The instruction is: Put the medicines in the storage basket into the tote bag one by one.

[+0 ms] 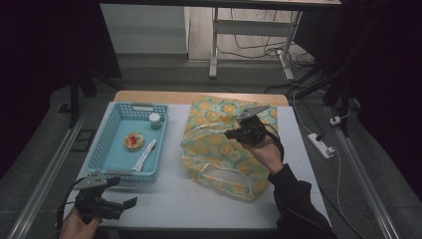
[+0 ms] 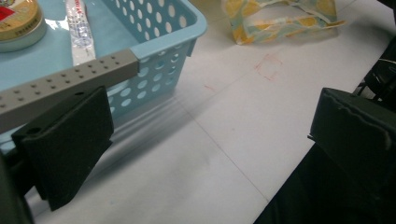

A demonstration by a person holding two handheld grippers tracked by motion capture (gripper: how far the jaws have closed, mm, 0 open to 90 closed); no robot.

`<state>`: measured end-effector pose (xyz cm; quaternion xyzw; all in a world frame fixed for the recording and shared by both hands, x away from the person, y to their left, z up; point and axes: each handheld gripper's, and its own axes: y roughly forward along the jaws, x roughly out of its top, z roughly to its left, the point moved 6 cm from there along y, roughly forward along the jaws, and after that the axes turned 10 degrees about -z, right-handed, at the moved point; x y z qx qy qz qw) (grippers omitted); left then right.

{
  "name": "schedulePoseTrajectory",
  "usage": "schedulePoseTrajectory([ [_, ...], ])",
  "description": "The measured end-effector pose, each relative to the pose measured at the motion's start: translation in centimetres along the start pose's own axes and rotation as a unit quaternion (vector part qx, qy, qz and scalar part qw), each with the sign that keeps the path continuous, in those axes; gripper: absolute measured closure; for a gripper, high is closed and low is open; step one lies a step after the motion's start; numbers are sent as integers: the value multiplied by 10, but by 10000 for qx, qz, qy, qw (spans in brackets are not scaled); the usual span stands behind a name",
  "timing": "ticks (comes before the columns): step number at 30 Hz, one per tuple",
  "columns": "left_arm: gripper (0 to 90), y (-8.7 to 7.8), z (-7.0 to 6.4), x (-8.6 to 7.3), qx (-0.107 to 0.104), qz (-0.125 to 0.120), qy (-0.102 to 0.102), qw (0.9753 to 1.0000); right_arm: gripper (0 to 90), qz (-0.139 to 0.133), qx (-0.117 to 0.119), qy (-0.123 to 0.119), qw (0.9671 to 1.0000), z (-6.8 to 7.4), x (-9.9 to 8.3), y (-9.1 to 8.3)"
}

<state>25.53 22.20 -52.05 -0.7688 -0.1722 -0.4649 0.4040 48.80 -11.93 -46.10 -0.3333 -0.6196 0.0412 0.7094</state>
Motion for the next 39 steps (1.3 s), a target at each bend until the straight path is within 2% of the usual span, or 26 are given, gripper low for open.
schedulePoseTrajectory([
  [6, 0, 0, 4, 10, 60, -68, -17, 10000, 900, 0, 1, 2, 10000, 0, 0, 0],
  [12, 9, 8, 12, 17, 112, -94, -72, 9999, 900, -7, 14, -2, 10000, -1, -1, 0],
  [17, 5, 14, 16, 23, 204, 4, 144, 9997, 900, -5, 22, -10, 10000, -1, -1, 0],
  [20, 0, 17, 20, 28, 302, 39, 187, 9994, 900, -16, 19, -10, 10000, -1, -1, -1],
  [23, 0, 20, 26, 34, 289, 27, 145, 9995, 900, -42, 13, -24, 10000, -1, 0, -1],
  [26, 0, 23, 32, 39, 425, 122, 194, 9988, 900, -63, 12, -28, 10000, -1, 1, -2],
  [29, 0, 27, 39, 43, 447, 168, 107, 9988, 900, -70, 6, -26, 10000, -1, 1, -3],
  [33, 0, 32, 47, 49, 591, 220, 124, 9979, 900, -76, 7, -34, 10000, -1, 1, -3],
  [39, 0, 38, 63, 61, 752, 148, 32, 9971, 900, -85, -3, -42, 10000, -1, 2, -4],
])
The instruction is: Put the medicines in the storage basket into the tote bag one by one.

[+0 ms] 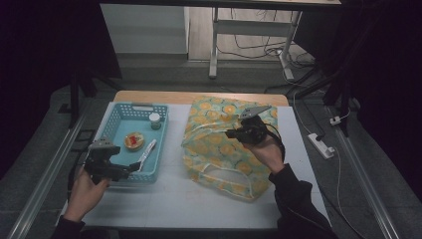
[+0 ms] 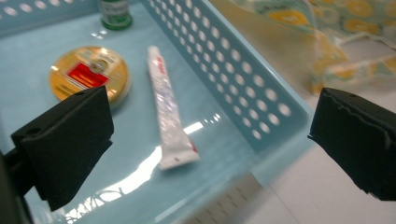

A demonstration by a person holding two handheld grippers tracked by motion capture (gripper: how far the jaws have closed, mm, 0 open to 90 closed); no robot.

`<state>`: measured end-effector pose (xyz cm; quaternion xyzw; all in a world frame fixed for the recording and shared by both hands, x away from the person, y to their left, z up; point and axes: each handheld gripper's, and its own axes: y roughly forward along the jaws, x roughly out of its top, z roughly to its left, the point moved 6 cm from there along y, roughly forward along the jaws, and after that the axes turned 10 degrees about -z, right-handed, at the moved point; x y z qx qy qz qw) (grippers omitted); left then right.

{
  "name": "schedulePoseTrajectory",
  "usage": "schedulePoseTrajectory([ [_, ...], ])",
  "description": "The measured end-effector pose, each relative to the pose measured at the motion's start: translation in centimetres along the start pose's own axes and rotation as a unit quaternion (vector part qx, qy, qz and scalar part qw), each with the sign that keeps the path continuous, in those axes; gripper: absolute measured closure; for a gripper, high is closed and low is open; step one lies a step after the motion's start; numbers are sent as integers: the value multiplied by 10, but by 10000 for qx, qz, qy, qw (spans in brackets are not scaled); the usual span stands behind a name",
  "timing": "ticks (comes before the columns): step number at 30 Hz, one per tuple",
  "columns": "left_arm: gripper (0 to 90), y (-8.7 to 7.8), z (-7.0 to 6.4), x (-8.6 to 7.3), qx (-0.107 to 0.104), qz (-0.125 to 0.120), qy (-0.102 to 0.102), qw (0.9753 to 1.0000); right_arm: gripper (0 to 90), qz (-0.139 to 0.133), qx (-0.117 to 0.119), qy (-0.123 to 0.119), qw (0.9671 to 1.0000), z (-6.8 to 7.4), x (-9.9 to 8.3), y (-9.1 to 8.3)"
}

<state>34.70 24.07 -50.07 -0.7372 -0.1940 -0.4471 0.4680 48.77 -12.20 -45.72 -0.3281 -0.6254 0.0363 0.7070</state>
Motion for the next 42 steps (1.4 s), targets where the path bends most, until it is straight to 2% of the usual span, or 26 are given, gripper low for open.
schedulePoseTrajectory([
  [3, 0, 6, 8, 6, 37, 4, -67, 10000, 900, -9, -5, 1, 10000, 0, 0, 0],
  [9, 0, 20, 23, 14, 245, 180, -13, 9995, 900, -19, -12, -12, 10000, 0, 1, -1],
  [22, 0, 46, 44, 26, 184, 389, -109, 9990, 900, -12, -7, -16, 10000, 0, 0, 0],
  [30, 0, 65, 60, 28, 296, 620, -111, 9976, 900, 6, 4, -22, 10000, 0, 0, 0],
  [37, 0, 83, 75, 24, 439, 957, -193, 9943, 900, 5, 13, -13, 10000, 0, -1, 1],
  [42, 0, 96, 85, 18, 580, 1293, -262, 9896, 900, 10, 17, -19, 10000, 0, 0, 0],
])
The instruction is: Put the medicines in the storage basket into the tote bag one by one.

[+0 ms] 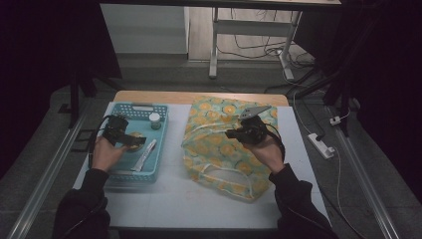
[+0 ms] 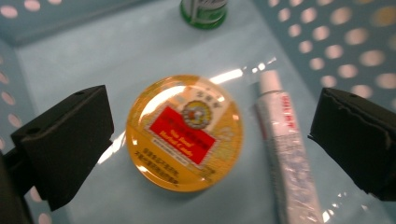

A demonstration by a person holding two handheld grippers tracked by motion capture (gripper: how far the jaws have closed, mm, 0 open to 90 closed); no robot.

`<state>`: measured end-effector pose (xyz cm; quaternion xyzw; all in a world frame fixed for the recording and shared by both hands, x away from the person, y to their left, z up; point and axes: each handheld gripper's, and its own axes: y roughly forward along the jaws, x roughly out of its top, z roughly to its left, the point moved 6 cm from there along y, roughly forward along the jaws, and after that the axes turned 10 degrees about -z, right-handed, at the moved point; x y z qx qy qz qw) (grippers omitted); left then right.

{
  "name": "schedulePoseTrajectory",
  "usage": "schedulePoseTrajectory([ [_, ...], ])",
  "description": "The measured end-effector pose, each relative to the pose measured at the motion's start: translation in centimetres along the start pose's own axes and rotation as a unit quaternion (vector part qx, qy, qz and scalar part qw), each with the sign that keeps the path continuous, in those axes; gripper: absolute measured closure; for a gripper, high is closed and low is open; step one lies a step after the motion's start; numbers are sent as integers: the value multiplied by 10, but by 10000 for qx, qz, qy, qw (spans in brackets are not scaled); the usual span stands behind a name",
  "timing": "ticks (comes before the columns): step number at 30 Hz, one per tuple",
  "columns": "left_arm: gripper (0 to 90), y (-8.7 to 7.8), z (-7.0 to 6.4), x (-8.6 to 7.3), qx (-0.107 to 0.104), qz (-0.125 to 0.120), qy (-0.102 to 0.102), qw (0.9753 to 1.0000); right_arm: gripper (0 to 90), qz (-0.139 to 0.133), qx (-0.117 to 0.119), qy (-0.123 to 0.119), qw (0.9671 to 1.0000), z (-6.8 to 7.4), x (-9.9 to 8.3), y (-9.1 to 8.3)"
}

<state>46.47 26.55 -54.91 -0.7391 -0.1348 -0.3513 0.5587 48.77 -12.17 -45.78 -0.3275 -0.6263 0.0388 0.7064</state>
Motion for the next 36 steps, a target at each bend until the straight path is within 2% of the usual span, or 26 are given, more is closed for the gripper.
schedulePoseTrajectory([
  [4, 0, 9, 4, -2, 22, 244, -108, 9996, 900, 10, 8, 3, 10000, 0, -1, 0],
  [9, 0, 17, 8, -4, 130, 429, -167, 9989, 900, 33, 23, 6, 10000, 1, -1, 1],
  [11, 0, 19, 9, -6, 169, 579, -186, 9980, 900, 33, 26, 7, 10000, 1, -1, 1],
  [15, 1, 23, 10, -8, 175, 729, -256, 9969, 900, 40, 35, 6, 10000, 1, -1, 1],
  [21, 75, 24, 9, -10, 299, 957, -179, 9948, 900, 44, 47, -10, 10000, 2, -1, 2],
  [25, 193, 24, 7, -10, 296, 1012, -151, 9943, 900, 44, 46, -12, 10000, 2, -1, 2],
  [31, 201, 24, 6, -8, 376, 1068, -175, 9934, 900, 44, 49, -8, 10000, 1, -2, 2],
  [36, 202, 19, 5, -4, 353, 904, -162, 9951, 900, 41, 44, -7, 10000, 1, -2, 2],
])
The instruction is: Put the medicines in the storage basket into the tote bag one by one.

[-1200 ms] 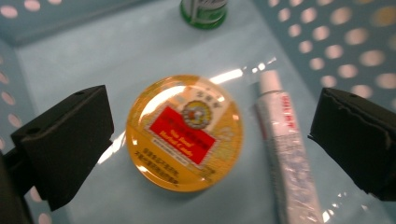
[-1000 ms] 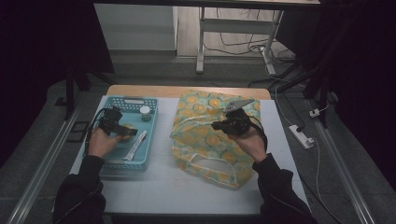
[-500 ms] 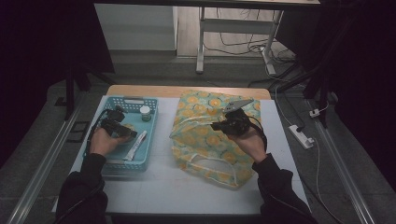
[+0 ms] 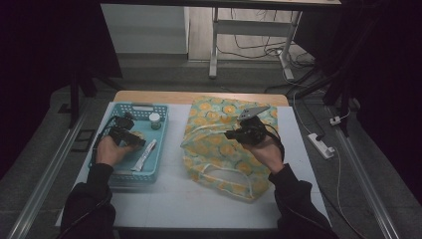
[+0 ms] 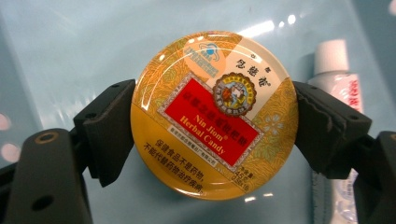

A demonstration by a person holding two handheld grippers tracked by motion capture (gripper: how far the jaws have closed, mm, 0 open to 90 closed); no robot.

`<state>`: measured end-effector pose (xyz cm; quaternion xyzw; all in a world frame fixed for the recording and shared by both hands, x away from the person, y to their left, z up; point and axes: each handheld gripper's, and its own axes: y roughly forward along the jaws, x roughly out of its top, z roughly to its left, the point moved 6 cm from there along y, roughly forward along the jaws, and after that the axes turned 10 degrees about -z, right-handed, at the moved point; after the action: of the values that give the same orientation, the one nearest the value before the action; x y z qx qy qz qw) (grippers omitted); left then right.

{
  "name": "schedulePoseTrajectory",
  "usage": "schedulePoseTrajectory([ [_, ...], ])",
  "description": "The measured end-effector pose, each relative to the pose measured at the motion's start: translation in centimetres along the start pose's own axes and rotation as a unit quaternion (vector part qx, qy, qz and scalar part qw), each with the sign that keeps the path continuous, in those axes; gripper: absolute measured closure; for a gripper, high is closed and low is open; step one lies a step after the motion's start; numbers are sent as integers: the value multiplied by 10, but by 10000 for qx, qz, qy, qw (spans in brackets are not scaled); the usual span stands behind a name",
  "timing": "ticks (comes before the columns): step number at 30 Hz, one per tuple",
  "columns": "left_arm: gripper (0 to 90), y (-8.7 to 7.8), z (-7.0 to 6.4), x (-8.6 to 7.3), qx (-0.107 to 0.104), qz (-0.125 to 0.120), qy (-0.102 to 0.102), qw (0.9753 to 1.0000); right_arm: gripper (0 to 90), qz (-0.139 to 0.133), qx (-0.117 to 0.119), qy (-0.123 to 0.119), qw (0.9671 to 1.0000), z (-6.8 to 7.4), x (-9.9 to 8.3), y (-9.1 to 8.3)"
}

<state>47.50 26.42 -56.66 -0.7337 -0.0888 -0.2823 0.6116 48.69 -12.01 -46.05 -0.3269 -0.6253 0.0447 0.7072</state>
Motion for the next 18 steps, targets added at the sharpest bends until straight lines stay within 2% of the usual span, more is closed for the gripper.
schedulePoseTrajectory([
  [8, 203, -15, -7, 9, -82, -352, 112, 9993, 900, -46, -17, -25, 10000, 0, 1, -1],
  [14, 203, -29, -16, 14, -231, -643, 189, 9975, 900, -85, -20, -43, 10000, 1, 3, -3],
  [18, 203, -35, -20, 13, -284, -734, 233, 9966, 900, -102, -40, -29, 9999, 0, 4, -4],
])
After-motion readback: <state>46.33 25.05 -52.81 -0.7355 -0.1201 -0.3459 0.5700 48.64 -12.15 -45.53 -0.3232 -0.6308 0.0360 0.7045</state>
